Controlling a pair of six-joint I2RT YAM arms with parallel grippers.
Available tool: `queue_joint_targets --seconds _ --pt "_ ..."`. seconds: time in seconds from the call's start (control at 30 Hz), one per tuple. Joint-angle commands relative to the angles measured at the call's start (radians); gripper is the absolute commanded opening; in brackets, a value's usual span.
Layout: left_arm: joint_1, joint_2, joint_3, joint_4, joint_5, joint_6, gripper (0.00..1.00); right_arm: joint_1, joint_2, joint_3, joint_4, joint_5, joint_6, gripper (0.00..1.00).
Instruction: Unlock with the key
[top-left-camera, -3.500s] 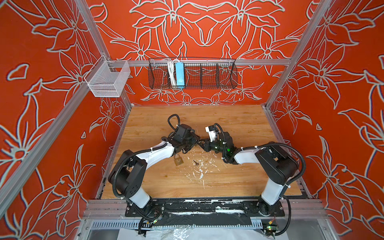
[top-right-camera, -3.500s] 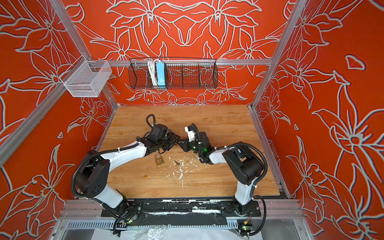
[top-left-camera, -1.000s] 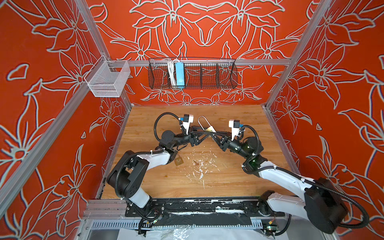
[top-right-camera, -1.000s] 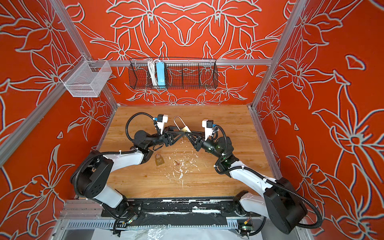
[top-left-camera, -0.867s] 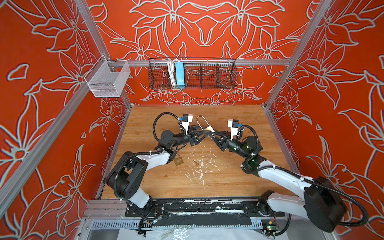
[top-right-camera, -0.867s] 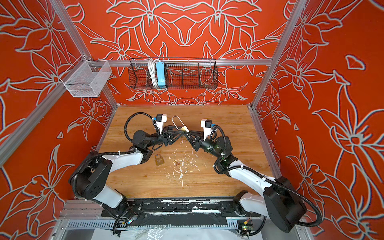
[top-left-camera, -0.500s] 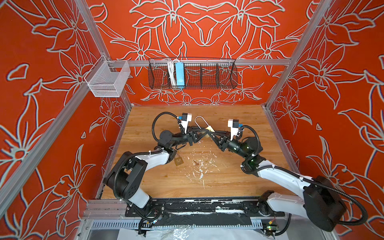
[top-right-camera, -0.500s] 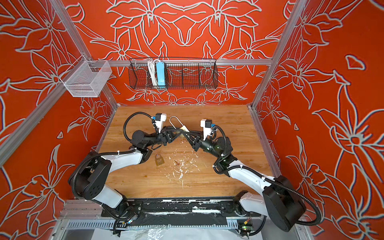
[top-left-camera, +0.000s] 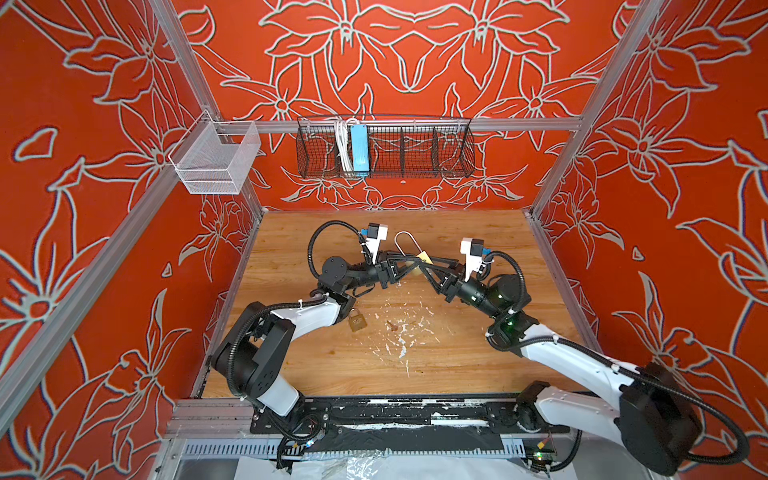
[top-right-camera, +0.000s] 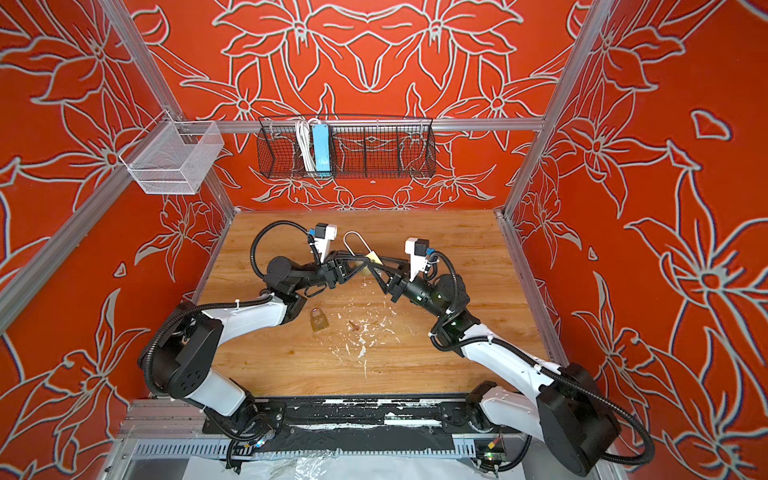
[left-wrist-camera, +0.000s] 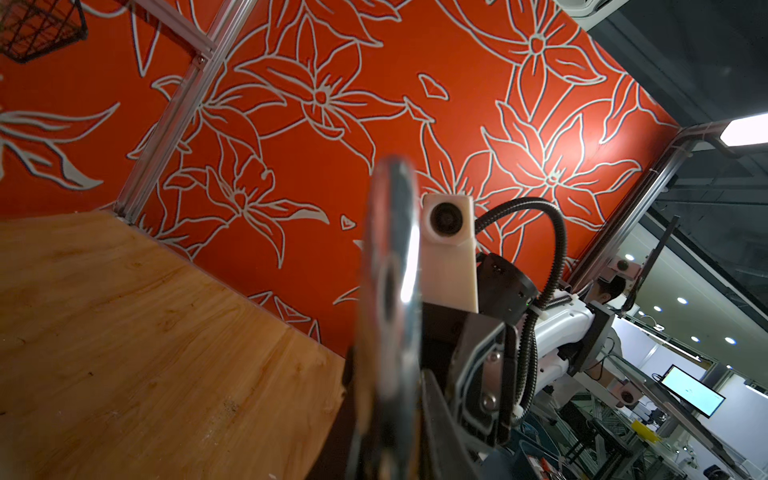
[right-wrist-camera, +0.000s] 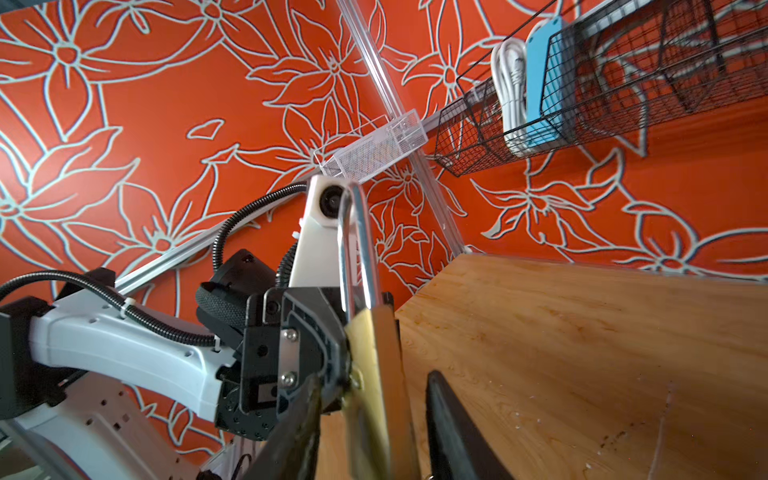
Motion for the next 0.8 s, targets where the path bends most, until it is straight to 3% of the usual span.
queue_joint_targets --seconds 0.0,0.17,0.3,0.47,0.6,0.77 --pt "-0.003 -0.016 0.029 -0.078 0.016 0.079 0.00 0.005 -0.102 0.002 -0.135 0.060 -0.086 0.51" --pt "-0.010 -0.037 0.053 -0.214 0.069 0.201 0.00 0.000 -0.205 0.054 -0.341 0.111 -0.218 0.56" --pt "-0.037 -0.039 0.087 -0.305 0.151 0.276 0.00 -0.012 -0.165 0.145 -0.439 0.037 -0.288 0.55" --pt "-0.061 -0.051 0.080 -0.335 0.150 0.325 0.00 -0.025 -0.091 0.211 -0.471 -0.029 -0.287 0.53" --pt "-0.063 -0.061 0.078 -0.344 0.145 0.339 0.00 -0.026 -0.058 0.222 -0.493 -0.030 -0.293 0.42" --pt "-0.064 -0.074 0.076 -0.346 0.141 0.342 0.00 -0.032 -0.041 0.209 -0.496 -0.053 -0.284 0.37"
